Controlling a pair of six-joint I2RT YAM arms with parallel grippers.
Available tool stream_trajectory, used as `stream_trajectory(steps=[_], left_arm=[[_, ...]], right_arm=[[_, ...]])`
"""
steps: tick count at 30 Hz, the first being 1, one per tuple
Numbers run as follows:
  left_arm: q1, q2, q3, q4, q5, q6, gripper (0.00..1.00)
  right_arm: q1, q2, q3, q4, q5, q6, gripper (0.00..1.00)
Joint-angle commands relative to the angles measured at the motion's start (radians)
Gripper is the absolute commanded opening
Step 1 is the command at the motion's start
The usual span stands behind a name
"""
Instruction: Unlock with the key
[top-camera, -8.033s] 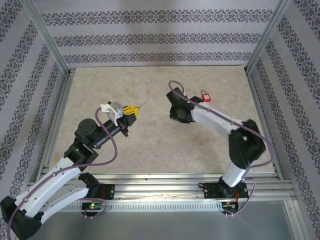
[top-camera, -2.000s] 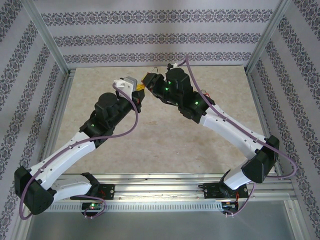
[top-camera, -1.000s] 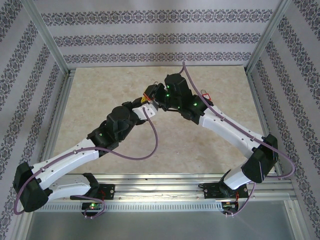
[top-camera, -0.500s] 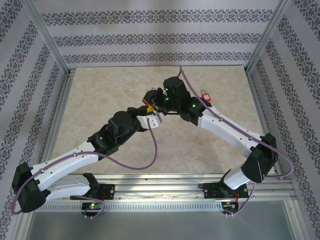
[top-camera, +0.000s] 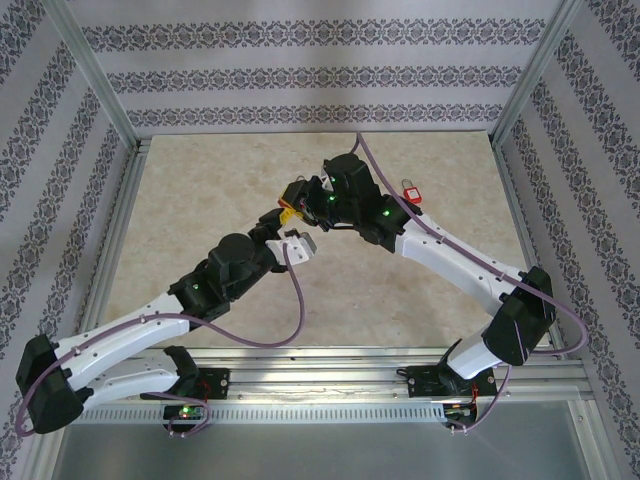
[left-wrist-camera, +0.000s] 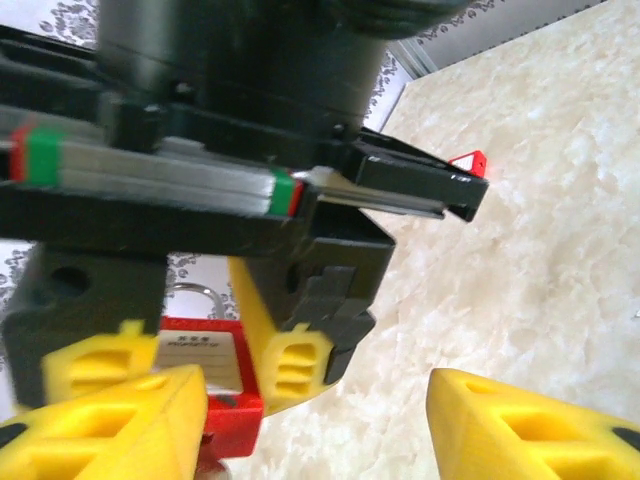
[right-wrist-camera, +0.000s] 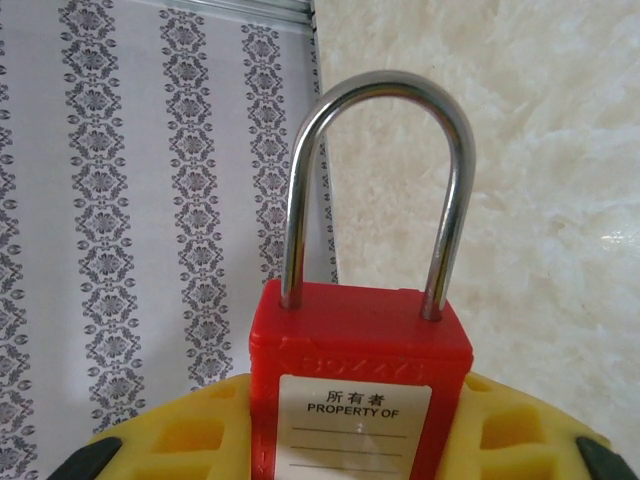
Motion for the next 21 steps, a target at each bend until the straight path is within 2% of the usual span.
stream_trajectory(steps=[1, 4, 6, 11, 15, 18, 21], left_arm=[[0.023, -0.072, -0.012, 0.017, -0.021, -0.109, 0.65], [0.032, -0.132, -0.019, -0.013, -0.014, -0.181, 0.67], [0.032, -0.166, -0.025, -0.041, 0.001, -0.230, 0.75], [0.032, -0.251, -0.050, -0.117, 0.033, -0.374, 0.76], [0.037, -0.313, -0.054, -0.169, 0.014, -0.569, 0.79], [0.039, -0.324, -0.044, -0.212, 0.058, -0.675, 0.78], [0.039, -0.363, -0.094, -0.169, 0.058, -0.732, 0.74]], right_arm=[[0.008, -0.017, -0.012, 0.030, -0.026, -0.005, 0.00], [0.005, -0.016, -0.011, 0.028, -0.024, -0.006, 0.00], [0.002, -0.013, -0.006, 0.026, -0.024, -0.010, 0.00], [-0.003, -0.008, 0.008, 0.016, -0.020, -0.020, 0.00], [-0.005, -0.010, 0.013, 0.009, -0.014, -0.029, 0.00], [-0.006, -0.004, 0.017, 0.011, -0.017, -0.028, 0.00], [-0.006, -0.003, 0.019, 0.014, -0.023, -0.028, 0.00]])
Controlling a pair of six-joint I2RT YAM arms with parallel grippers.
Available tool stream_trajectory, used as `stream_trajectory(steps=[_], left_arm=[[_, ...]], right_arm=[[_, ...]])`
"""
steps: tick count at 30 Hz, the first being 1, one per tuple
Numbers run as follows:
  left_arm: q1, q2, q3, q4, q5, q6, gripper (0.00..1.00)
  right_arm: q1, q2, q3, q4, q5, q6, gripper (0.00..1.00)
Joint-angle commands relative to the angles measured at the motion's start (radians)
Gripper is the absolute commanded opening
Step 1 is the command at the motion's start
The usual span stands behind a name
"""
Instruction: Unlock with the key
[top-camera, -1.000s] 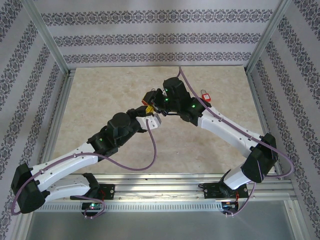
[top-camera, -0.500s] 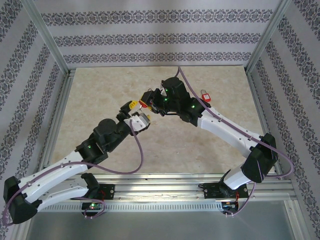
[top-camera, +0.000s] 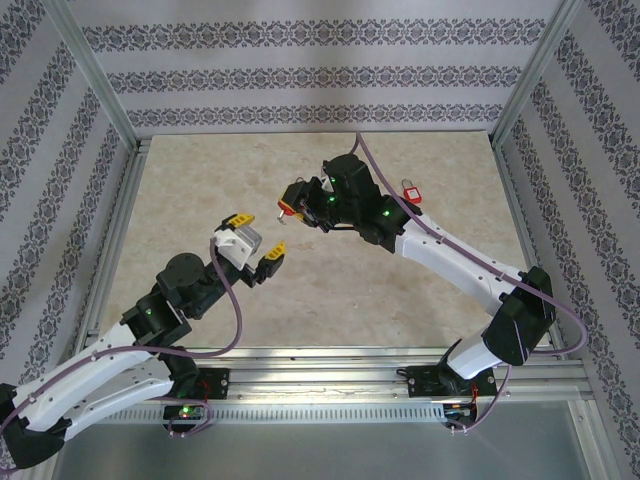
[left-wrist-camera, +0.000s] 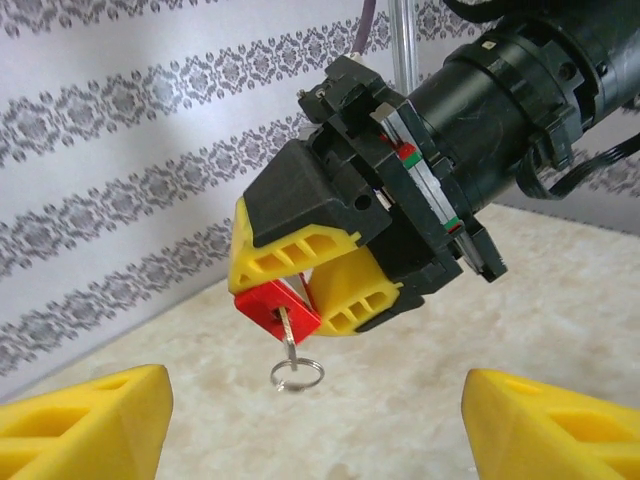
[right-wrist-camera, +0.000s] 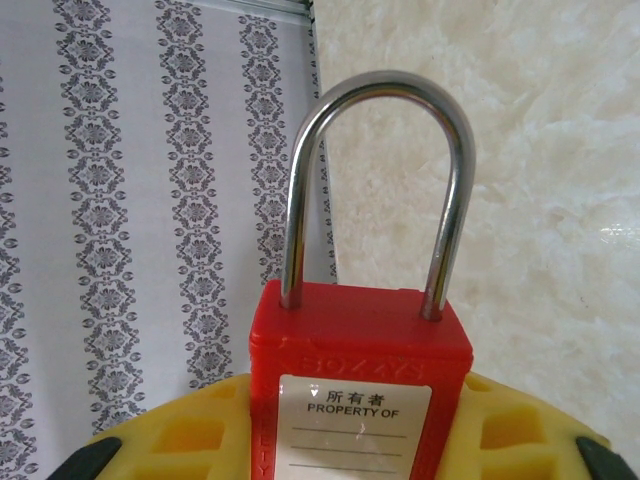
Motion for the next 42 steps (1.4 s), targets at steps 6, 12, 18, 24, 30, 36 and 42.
stream_trajectory(steps=[6, 12, 18, 24, 30, 36, 42], left_arm=[[0.058, 0.013, -0.016, -0.043, 0.086, -0.329, 0.64], [0.098, 0.114, 0.023, -0.031, 0.119, -0.304, 0.57], [0.114, 0.232, 0.092, 0.013, 0.100, -0.200, 0.47], [0.119, 0.313, 0.147, 0.018, 0.074, -0.097, 0.41], [0.144, 0.329, 0.167, 0.012, 0.074, -0.059, 0.35], [0.171, 0.330, 0.164, 0.022, 0.101, -0.061, 0.28], [0.174, 0.348, 0.170, 0.045, 0.111, -0.054, 0.22]], right_arm=[[-0.005, -0.009, 0.018, 0.013, -0.008, -0.029, 0.00], [0.004, -0.009, 0.014, 0.020, -0.010, -0.027, 0.00], [0.009, -0.011, -0.001, 0.030, -0.013, -0.020, 0.00], [0.010, -0.010, -0.009, 0.036, -0.016, -0.017, 0.00], [0.010, -0.005, -0.007, 0.040, -0.021, -0.017, 0.00], [0.015, 0.005, -0.006, 0.044, -0.025, -0.017, 0.00], [0.024, 0.017, 0.006, 0.043, -0.025, -0.020, 0.00]])
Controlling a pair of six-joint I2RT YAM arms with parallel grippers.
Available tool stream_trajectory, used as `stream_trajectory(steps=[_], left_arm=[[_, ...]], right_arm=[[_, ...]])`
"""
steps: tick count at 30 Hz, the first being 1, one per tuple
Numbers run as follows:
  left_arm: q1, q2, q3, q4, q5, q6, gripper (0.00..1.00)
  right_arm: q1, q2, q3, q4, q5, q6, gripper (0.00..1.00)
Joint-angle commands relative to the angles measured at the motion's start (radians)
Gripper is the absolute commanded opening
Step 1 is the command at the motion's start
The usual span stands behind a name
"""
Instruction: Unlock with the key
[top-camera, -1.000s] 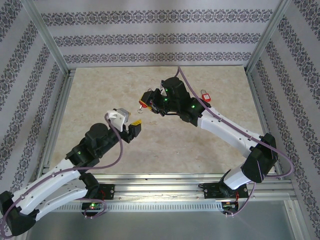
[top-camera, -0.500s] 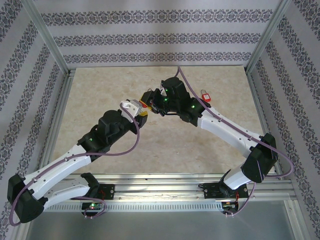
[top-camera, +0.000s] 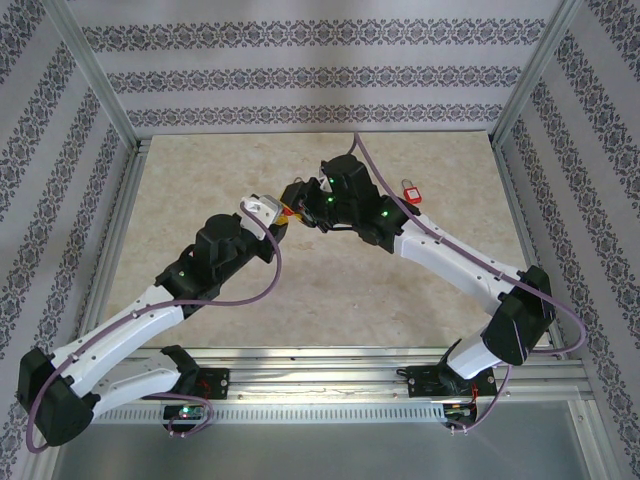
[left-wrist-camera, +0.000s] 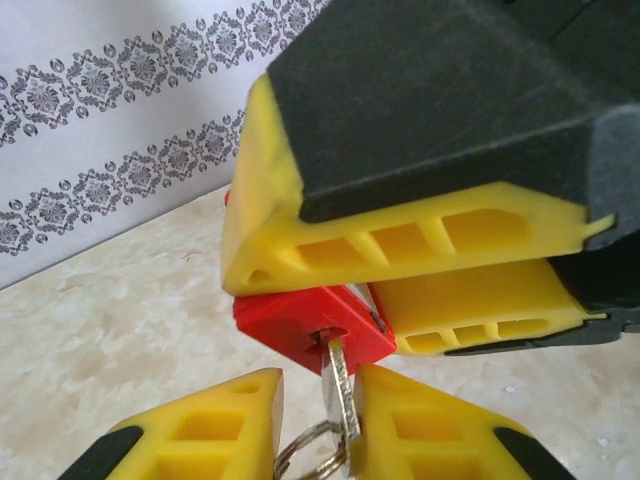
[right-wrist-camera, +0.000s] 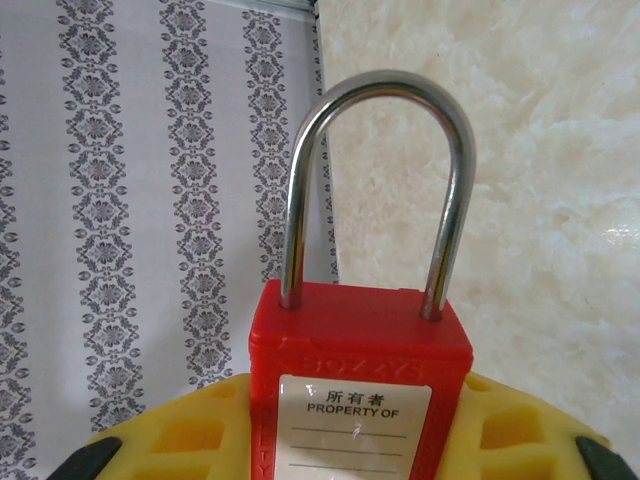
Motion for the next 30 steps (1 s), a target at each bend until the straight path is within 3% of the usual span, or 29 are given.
stream_trajectory(steps=[1, 17, 30], left_arm=[[0.012, 0.007, 0.043, 0.060, 0.011, 0.019, 0.21], [0.012, 0.022, 0.086, -0.026, 0.029, 0.192, 0.00], [0.009, -0.023, 0.024, 0.016, 0.104, 0.411, 0.00]], right_arm=[[0.018, 0.013, 0.005, 0.033, -0.024, -0.011, 0.00], [0.021, 0.027, 0.003, 0.026, -0.030, -0.015, 0.00], [0.021, 0.042, 0.008, 0.017, -0.030, -0.020, 0.00]])
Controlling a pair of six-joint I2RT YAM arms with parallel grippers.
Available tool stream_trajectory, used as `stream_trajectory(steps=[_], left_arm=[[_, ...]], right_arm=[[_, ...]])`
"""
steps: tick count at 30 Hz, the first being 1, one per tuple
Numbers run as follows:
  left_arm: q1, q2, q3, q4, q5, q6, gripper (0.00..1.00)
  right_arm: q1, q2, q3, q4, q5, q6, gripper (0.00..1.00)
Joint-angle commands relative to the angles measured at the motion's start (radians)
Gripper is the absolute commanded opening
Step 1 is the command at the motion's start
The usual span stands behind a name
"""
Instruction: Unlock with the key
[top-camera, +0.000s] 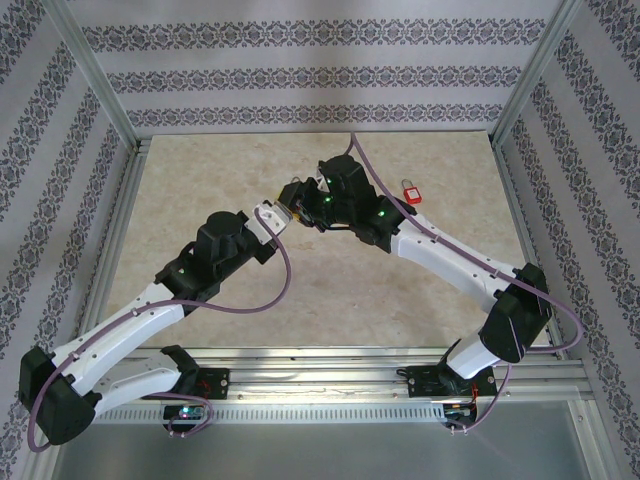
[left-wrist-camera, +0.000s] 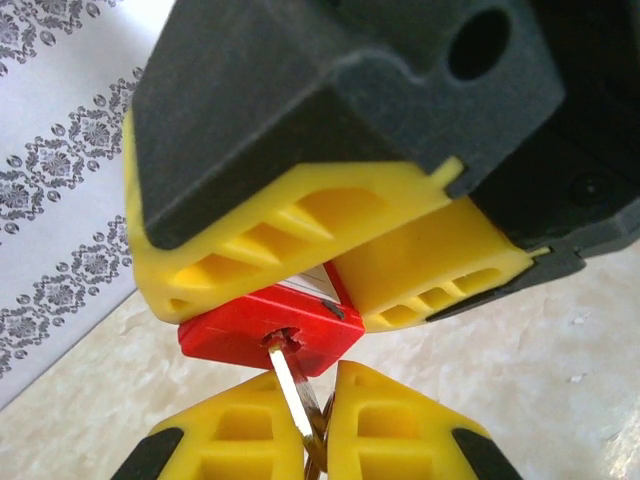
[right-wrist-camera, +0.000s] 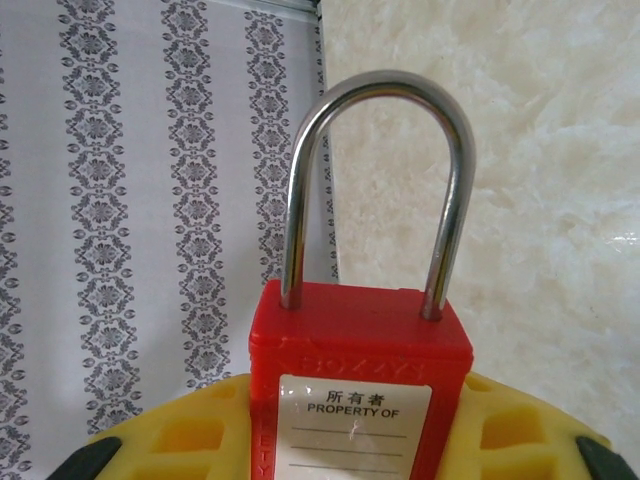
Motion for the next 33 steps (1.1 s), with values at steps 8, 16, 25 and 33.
stream_trajectory(steps=[8, 16, 25, 33], left_arm=[[0.002, -0.036, 0.021, 0.012, 0.102, 0.201, 0.00], [0.002, -0.045, 0.025, -0.011, 0.102, 0.263, 0.00], [0.001, -0.038, 0.023, -0.046, 0.058, 0.394, 0.00], [-0.004, -0.041, 0.019, -0.077, 0.021, 0.527, 0.00]], right_arm=[[0.017, 0.021, 0.009, -0.022, -0.027, -0.028, 0.00], [0.017, 0.015, -0.001, -0.024, -0.022, -0.030, 0.00], [0.015, 0.018, 0.003, -0.032, -0.024, -0.023, 0.00], [0.017, 0.031, 0.006, -0.030, -0.035, -0.018, 0.00]])
